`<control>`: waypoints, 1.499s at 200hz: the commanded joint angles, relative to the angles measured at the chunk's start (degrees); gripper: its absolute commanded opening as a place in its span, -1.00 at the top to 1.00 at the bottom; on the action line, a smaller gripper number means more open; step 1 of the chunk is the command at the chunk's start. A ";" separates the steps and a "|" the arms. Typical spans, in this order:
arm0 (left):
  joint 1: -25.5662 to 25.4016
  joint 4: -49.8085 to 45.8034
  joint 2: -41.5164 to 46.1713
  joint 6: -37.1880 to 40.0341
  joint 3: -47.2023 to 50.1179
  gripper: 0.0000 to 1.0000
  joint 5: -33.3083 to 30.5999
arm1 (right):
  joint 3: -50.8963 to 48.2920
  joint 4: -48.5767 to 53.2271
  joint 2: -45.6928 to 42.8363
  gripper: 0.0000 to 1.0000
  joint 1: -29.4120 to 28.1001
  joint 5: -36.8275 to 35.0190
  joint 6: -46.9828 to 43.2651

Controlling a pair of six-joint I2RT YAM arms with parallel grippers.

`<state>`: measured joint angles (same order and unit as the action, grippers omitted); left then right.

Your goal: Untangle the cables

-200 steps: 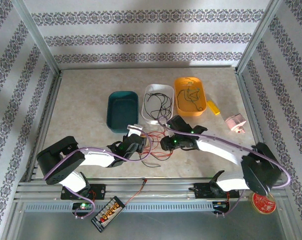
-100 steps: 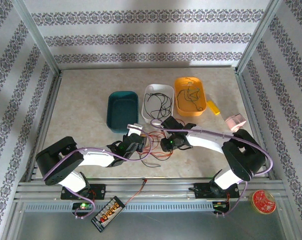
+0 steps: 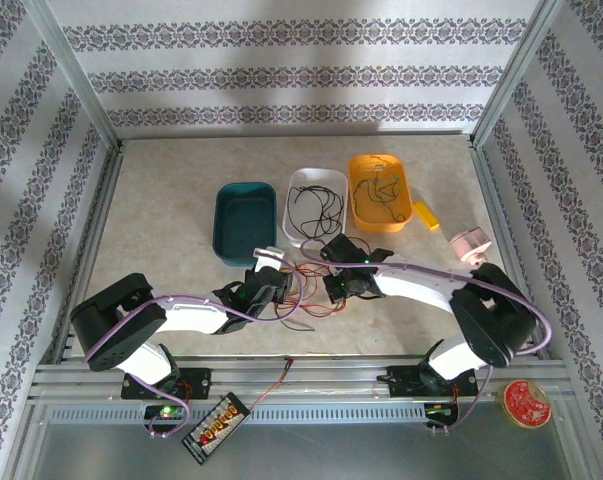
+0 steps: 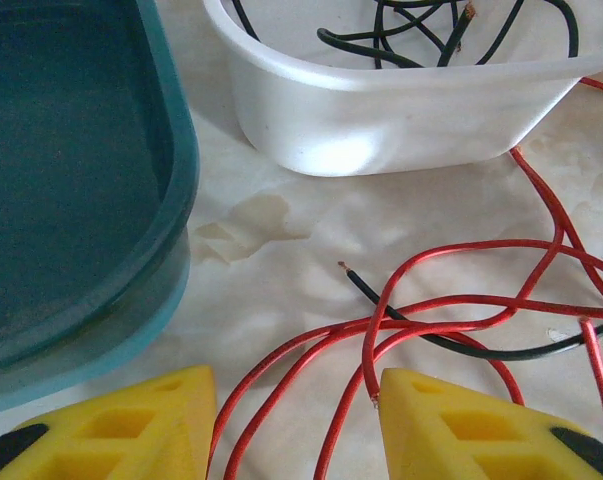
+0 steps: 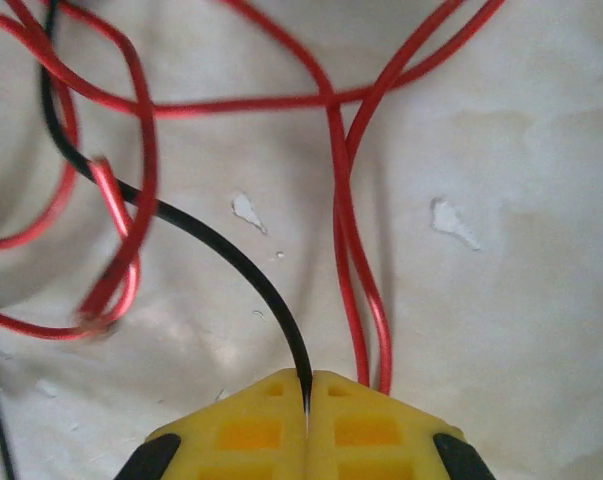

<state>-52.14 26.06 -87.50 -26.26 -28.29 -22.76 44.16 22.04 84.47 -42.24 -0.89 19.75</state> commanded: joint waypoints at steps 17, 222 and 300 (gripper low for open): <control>-0.51 -0.15 -2.03 -2.14 0.76 0.07 -0.41 | -1.17 -4.15 -11.94 0.94 0.64 -4.83 0.96; -0.51 0.81 -4.57 -1.43 0.61 0.07 0.17 | 15.68 -17.22 -11.62 0.97 18.42 -12.47 2.32; -0.50 -0.65 -2.16 -1.79 1.48 0.07 -0.71 | 21.93 -17.97 10.94 1.00 18.25 -2.30 14.21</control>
<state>-52.14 26.13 -91.37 -27.51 -27.81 -22.61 63.94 4.80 91.53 -23.83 -8.08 28.73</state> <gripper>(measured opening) 0.465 0.045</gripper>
